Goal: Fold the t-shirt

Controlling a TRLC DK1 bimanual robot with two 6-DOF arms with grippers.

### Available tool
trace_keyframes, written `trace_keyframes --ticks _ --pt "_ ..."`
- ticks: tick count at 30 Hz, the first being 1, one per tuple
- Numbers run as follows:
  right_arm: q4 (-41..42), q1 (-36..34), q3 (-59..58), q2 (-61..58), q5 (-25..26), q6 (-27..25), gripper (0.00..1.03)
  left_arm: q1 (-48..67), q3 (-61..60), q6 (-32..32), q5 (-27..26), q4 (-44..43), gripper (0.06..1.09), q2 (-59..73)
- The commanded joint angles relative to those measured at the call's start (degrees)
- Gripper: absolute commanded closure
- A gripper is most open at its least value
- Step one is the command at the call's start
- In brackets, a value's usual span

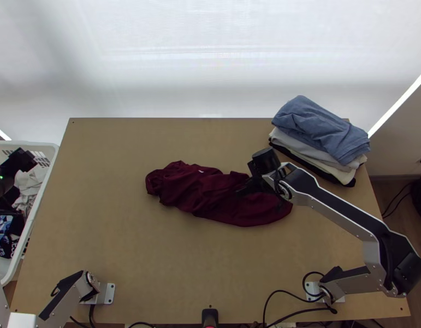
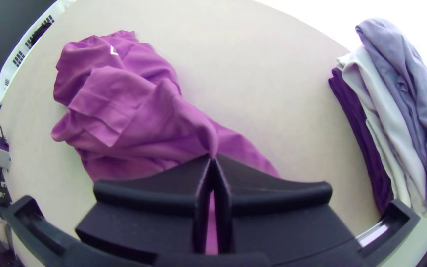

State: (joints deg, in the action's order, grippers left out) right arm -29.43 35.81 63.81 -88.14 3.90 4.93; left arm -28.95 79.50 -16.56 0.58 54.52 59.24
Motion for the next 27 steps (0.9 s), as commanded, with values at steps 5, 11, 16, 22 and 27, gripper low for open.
trace_keyframes --ticks 5,11,16,22,27 --pt "4.38 -1.36 -3.78 1.74 5.77 -4.67 1.0 0.3 0.92 -1.29 -0.49 -0.47 0.11 0.35" --pt "11.41 0.31 -4.22 6.84 6.03 -6.86 0.62 0.21 0.04 -1.29 -0.49 -0.47 0.11 0.0" --pt "21.7 4.35 -4.57 11.67 6.03 -17.06 0.31 0.21 0.12 -1.37 -0.49 -0.47 0.11 -0.09" --pt "28.99 14.99 -6.59 16.77 5.24 -35.87 0.31 0.21 0.12 -1.64 -0.49 -0.47 0.11 -0.27" --pt "32.51 22.99 -10.81 16.6 3.57 -47.38 0.31 0.03 0.21 -1.9 -0.49 -0.47 0.11 -0.27"
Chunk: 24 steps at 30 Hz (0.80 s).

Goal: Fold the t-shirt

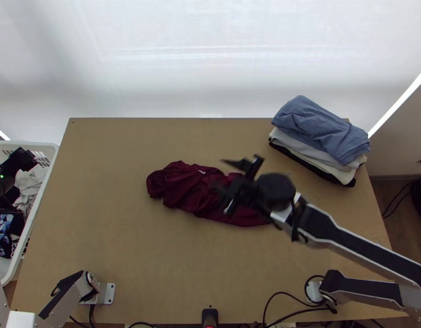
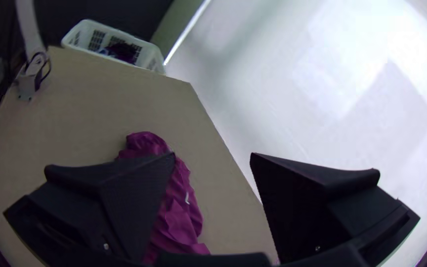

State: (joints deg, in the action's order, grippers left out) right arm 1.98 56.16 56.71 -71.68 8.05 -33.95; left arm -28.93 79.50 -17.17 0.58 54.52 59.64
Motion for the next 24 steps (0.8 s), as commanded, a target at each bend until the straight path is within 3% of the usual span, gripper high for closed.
trace_keyframes --ticks 1,6,10,17,21,24 --pt "1.71 3.52 -4.5 -0.21 -1.02 -9.9 0.31 0.01 0.3 -1.29 -0.49 -0.47 0.11 -0.66" --pt "4.09 6.33 -7.75 -3.12 -3.66 -17.9 0.31 -0.69 0.3 -1.29 -0.49 -0.47 0.11 -0.66" --pt "5.93 8.0 -8.1 -6.72 -5.42 -21.06 0.31 -1.04 0.04 -1.46 -0.49 -0.47 0.11 -0.66" --pt "9.27 9.41 -8.1 -13.93 -6.91 -22.82 0.34 -0.96 0.56 -1.99 -0.49 -0.56 0.11 -0.13" --pt "12.44 9.23 -8.02 -17.79 -7.7 -23.17 0.46 -1.04 0.65 -1.55 -0.49 -0.65 0.11 0.04" --pt "13.4 8.97 -7.84 -20.17 -7.61 -24.05 0.46 -1.13 0.65 -1.38 -0.49 -0.73 0.11 0.3"
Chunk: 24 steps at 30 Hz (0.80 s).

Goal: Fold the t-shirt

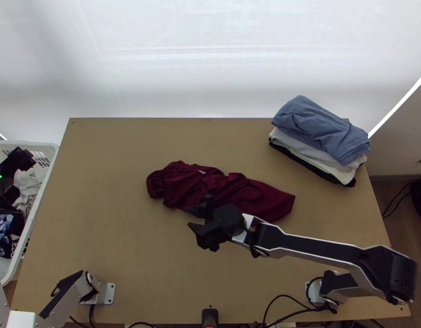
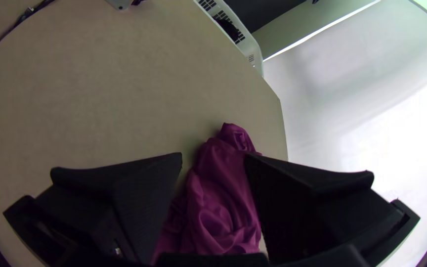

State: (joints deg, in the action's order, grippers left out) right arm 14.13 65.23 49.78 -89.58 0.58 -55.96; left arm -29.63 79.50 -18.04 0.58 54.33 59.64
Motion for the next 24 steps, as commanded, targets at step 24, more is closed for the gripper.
trace_keyframes --ticks 24 --pt "4.59 -8.89 6.47 -14.31 -2.51 -5.91 0.42 -0.7 0.48 -0.68 -0.58 -1.42 0.11 1.45"
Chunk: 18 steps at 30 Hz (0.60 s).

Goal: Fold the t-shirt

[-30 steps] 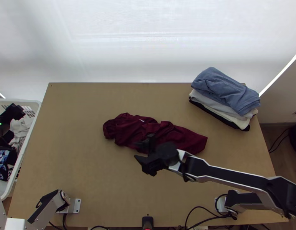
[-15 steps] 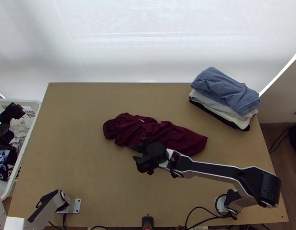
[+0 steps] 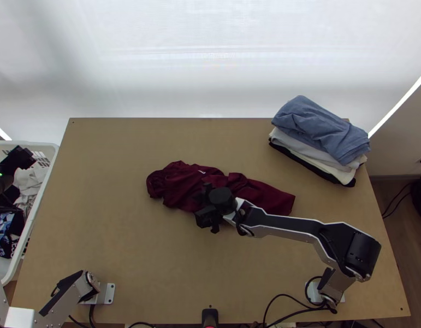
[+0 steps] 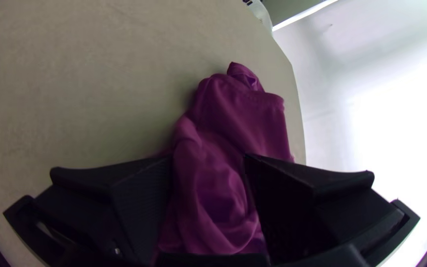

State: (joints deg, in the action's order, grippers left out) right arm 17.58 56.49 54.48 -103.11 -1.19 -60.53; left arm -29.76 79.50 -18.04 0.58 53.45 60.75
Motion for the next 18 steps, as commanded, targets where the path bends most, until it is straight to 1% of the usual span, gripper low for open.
trace_keyframes --ticks 1,7,8,10,13,14,15,16,17,18 --pt "1.14 -0.06 1.95 -0.78 -0.74 -1.34 0.42 -0.48 0.48 -0.68 -0.58 -0.54 0.11 0.33" --pt "1.14 0.82 3.0 -0.6 -0.74 -1.17 0.42 -0.65 0.39 -0.68 -0.58 -0.54 0.11 0.33" --pt "1.14 0.99 3.27 -0.6 -0.83 -1.17 0.48 -0.65 0.3 -0.68 -0.58 -0.54 0.11 0.33" --pt "1.14 1.08 3.62 -0.95 -0.83 -1.17 0.55 -0.74 0.12 -0.68 -0.58 -0.54 0.11 0.33" --pt "1.14 1.17 4.06 -1.74 -0.74 -1.25 0.55 -0.83 0.12 -0.68 -0.58 -0.54 0.11 0.33" --pt "1.14 1.17 4.06 -1.83 -0.83 -1.25 0.56 -0.92 0.12 -0.68 -0.58 -0.54 0.11 0.33" --pt "1.14 1.25 3.97 -1.83 -0.83 -1.17 0.65 -1.09 0.21 -0.68 -0.58 -0.54 0.11 0.33" --pt "1.14 1.25 3.97 -1.83 -0.83 -1.25 0.77 -1.27 0.21 -0.59 -0.58 -0.54 0.11 0.33" --pt "1.14 1.25 3.88 -1.83 -0.92 -1.25 0.85 -1.27 0.21 -0.59 -0.58 -0.54 0.11 0.33" --pt "1.14 1.25 3.88 -1.83 -0.92 -1.25 0.86 -1.53 0.21 -0.5 -0.58 -0.54 0.11 0.33"
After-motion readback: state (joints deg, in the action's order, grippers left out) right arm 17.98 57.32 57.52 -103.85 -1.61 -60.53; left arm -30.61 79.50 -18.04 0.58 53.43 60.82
